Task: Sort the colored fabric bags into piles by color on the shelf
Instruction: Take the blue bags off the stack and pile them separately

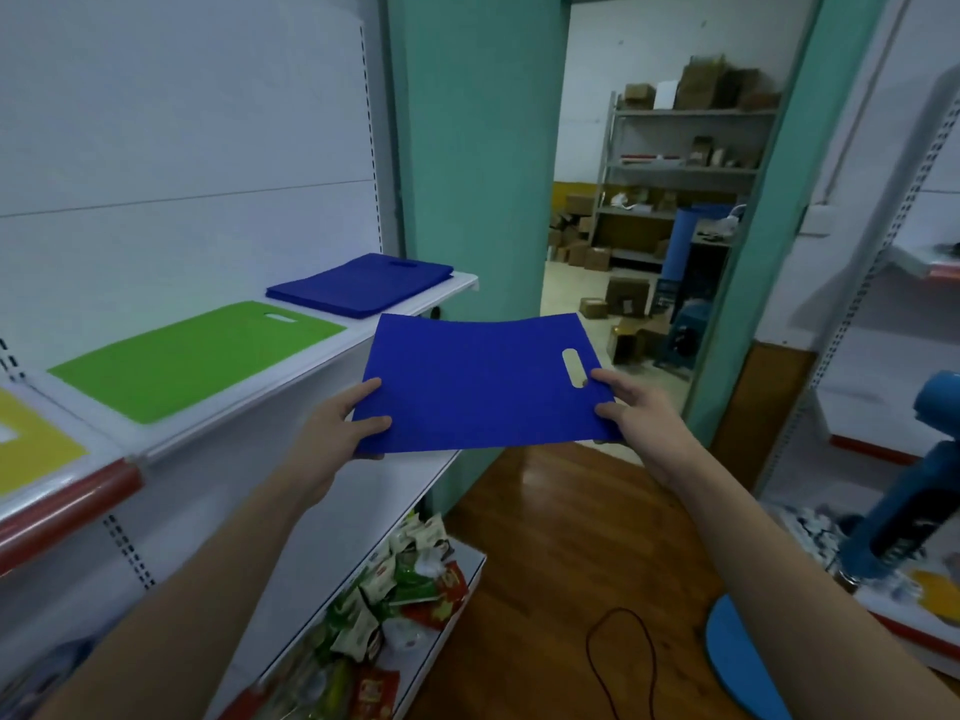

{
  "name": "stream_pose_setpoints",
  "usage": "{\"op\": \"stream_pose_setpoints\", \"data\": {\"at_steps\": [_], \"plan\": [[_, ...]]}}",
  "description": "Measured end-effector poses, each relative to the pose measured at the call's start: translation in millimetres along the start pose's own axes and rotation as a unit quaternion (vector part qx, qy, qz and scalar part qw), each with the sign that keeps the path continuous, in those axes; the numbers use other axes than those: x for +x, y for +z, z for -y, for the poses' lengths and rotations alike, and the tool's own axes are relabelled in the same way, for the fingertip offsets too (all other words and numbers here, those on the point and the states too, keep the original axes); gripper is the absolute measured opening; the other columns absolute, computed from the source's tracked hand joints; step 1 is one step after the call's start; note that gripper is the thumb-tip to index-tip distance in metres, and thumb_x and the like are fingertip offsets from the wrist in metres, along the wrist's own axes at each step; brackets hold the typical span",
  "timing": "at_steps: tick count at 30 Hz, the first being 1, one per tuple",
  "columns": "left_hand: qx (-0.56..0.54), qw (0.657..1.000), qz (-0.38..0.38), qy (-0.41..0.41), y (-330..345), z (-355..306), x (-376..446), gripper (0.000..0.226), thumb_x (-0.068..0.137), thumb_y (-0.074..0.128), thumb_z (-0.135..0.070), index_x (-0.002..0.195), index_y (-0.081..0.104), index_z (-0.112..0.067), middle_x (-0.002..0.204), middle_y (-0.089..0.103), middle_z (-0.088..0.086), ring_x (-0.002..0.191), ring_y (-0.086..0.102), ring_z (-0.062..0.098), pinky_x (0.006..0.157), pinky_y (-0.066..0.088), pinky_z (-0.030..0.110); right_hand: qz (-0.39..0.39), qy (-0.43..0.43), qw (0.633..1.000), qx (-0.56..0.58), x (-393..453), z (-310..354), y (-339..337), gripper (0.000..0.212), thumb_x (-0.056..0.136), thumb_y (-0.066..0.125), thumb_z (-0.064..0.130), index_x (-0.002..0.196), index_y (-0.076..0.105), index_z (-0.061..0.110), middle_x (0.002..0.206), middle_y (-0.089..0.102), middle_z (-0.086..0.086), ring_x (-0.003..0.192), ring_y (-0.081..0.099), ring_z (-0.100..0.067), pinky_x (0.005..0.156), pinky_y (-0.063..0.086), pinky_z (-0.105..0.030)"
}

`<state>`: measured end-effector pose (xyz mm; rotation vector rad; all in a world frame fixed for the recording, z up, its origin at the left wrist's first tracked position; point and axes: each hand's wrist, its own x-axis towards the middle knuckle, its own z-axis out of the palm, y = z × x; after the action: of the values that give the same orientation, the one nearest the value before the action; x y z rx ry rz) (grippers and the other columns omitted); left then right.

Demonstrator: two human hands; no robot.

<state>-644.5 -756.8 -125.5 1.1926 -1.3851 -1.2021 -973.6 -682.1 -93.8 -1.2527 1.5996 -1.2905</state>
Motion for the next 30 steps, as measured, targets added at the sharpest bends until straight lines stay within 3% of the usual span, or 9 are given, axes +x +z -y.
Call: {"op": "stream_pose_setpoints", "data": {"at_steps": [7, 14, 20, 25, 30], "plan": [[-0.016, 0.998, -0.055, -0.008, 38, -12, 59, 0.058, 0.091, 0.066, -0.004, 0.144, 0.049, -0.021, 0.138, 0.051, -0.003, 0.096, 0.066, 0.02, 0.061, 0.058, 0.028, 0.054, -0.017, 0.998, 0.014, 100, 0, -25, 0.044, 0.098, 0.05, 0.003, 0.14, 0.049, 0.017, 0.127, 0.047, 0.007, 0.097, 0.068, -0.017, 0.065, 0.059, -0.028], [-0.035, 0.991, -0.133, 0.0, 37, -28, 115, 0.056, 0.089, 0.066, -0.001, 0.141, 0.052, -0.018, 0.135, 0.057, 0.002, 0.091, 0.066, 0.016, 0.057, 0.057, 0.024, 0.111, -0.035, 0.993, 0.018, 202, 19, -6, 0.043, 0.098, 0.05, -0.001, 0.138, 0.052, 0.014, 0.126, 0.049, 0.003, 0.09, 0.068, -0.017, 0.071, 0.061, -0.035], [-0.031, 0.986, -0.165, 0.006, 11, -31, 173, 0.057, 0.09, 0.064, 0.0, 0.142, 0.05, -0.019, 0.133, 0.06, -0.002, 0.1, 0.067, 0.016, 0.061, 0.057, 0.024, 0.147, -0.066, 0.987, 0.003, 298, 34, 37, 0.043, 0.097, 0.049, -0.001, 0.136, 0.054, 0.016, 0.126, 0.049, 0.004, 0.092, 0.068, -0.017, 0.068, 0.061, -0.034], [0.006, 0.978, -0.209, 0.009, -17, -38, 226, 0.059, 0.087, 0.067, 0.003, 0.141, 0.052, -0.017, 0.129, 0.062, 0.0, 0.102, 0.067, 0.013, 0.081, 0.058, 0.023, 0.181, -0.106, 0.977, -0.034, 377, 51, 82, 0.044, 0.095, 0.048, -0.005, 0.134, 0.056, 0.014, 0.128, 0.054, 0.0, 0.086, 0.065, -0.013, 0.054, 0.053, -0.018], [0.106, 0.96, -0.259, -0.022, -35, -51, 260, 0.064, 0.084, 0.072, -0.002, 0.143, 0.049, -0.013, 0.13, 0.057, 0.0, 0.106, 0.064, 0.018, 0.092, 0.051, 0.031, 0.205, -0.145, 0.967, -0.05, 444, 64, 131, 0.038, 0.093, 0.05, -0.005, 0.124, 0.061, 0.015, 0.12, 0.058, -0.001, 0.079, 0.064, -0.012, 0.053, 0.053, -0.018]]}}
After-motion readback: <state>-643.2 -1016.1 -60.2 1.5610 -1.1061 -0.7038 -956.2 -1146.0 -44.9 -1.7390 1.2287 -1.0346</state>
